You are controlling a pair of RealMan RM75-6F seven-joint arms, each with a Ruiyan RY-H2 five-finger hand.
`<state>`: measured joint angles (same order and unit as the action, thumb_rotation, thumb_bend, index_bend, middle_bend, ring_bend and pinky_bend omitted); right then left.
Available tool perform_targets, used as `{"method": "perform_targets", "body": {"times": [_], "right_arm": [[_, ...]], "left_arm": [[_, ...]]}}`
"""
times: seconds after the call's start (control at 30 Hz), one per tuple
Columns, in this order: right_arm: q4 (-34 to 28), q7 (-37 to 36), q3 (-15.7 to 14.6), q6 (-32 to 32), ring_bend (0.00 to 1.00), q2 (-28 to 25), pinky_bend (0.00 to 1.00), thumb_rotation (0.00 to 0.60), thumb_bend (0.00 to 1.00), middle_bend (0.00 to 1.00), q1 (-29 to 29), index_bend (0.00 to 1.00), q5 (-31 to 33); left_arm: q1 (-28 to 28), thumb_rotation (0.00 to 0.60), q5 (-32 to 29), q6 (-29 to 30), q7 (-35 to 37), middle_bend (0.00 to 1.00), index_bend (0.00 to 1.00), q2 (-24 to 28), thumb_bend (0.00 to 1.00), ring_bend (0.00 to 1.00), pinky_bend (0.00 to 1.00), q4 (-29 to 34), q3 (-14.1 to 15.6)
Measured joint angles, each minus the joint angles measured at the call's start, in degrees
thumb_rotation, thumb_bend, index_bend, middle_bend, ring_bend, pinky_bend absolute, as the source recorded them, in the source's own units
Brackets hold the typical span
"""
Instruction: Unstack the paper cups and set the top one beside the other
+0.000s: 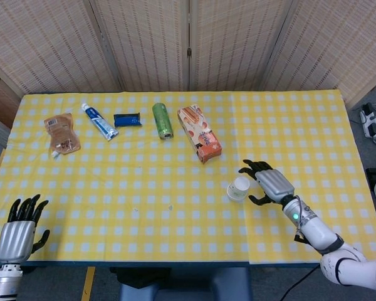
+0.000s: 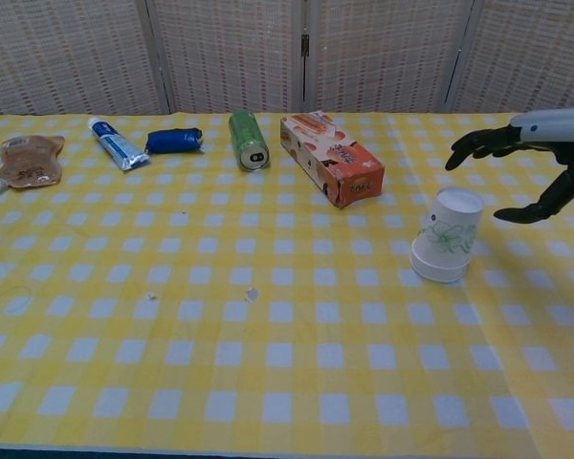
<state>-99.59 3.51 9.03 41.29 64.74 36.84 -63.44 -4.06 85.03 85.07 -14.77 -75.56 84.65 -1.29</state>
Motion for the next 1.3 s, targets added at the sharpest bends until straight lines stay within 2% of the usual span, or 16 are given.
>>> {"method": "perform_targets", "body": {"times": [0.27,0.57,1.3], "right_arm": [[1.1,2.8,-0.6,-2.0,0.07,1.0,0.03,0.600,0.39,0.06,3.1,0.23,5.9],[2.3,4.4,-1.6,-2.4,0.07,2.0,0.04,0.600,0.40,0.08,5.4,0.26,9.6],[2.9,5.4,-2.7,-0.7,0.08,3.0,0.04,0.600,0.40,0.12,7.5,0.34,12.7]], "left_arm": [[-0.4,0.600,-0.2,-0.8,0.1,0.11,0.20,-0.3,0.38,0.11,0.00,-0.4,0.1],[-0.4,0.600,-0.5,-1.0,0.5,0.11,0.20,-0.5,0.38,0.11,0.00,-0.9,0.1],[-0.4,0.600,-1.1,-1.5,0.6,0.11,0.20,-0.5,0.38,0.10,0.00,-1.2,0.1]]}}
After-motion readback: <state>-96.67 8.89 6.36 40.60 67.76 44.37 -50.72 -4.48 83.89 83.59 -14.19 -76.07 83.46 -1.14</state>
